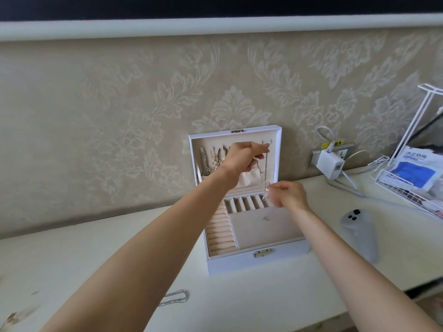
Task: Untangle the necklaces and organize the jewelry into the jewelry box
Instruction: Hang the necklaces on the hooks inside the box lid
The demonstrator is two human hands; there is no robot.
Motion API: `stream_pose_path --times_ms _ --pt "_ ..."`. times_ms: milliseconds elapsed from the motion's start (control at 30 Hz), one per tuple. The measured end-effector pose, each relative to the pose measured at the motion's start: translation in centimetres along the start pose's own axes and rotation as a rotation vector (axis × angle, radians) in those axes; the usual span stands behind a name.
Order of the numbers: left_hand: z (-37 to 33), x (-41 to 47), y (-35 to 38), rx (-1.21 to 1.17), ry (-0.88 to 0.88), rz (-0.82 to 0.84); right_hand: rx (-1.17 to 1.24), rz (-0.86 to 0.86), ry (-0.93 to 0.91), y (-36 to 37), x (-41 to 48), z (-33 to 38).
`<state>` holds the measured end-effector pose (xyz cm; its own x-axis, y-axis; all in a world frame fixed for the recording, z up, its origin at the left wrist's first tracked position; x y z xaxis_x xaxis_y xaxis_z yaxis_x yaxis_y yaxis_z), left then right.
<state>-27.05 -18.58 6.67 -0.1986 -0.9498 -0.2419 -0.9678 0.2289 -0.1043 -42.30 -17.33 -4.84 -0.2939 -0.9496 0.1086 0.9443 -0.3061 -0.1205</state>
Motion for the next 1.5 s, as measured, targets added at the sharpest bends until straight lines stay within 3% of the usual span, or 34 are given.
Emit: stream_pose_path --times_ms 233,367,467,567,700,1067,1500 --pt "4.0 1.5 -0.9 0.136 -0.084 -0.084 0.034 -0.019 -0.065 -0.4 0.7 1.6" --pt "6.6 2.5 -1.1 0.446 -0.162 -0.16 -0.018 0.033 -0.119 0.2 1.4 3.0" --pt "6.2 3.1 -1.2 0.524 -0.046 -0.244 -0.073 0.08 -0.172 0.9 2.1 4.0" --pt "5.2 3.4 0.2 0.402 0.075 -0.151 -0.115 0.137 -0.212 1.9 2.8 5.0" --pt "5.1 4.1 0.7 0.165 0.05 -0.101 -0.125 0.165 -0.281 2.4 3.7 6.4" --pt "5.2 5.8 1.3 -0.352 -0.031 -0.097 -0.254 -0.034 -0.49 1.6 6.6 8.8" --pt "5.1 7.1 0.8 -0.516 -0.069 -0.232 -0.193 -0.288 -0.676 2.0 7.7 10.2"
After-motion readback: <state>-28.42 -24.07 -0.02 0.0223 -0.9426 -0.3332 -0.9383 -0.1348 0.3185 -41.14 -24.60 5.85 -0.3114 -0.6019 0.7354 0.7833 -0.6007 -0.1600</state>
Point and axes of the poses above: each hand's wrist, its own x-axis towards the middle knuckle, its own y-axis out of the palm, z = x × y, the point moved 9 cm from there along x, towards the middle knuckle, and after that the axes turned 13 degrees about -y, right-handed, at the moved point
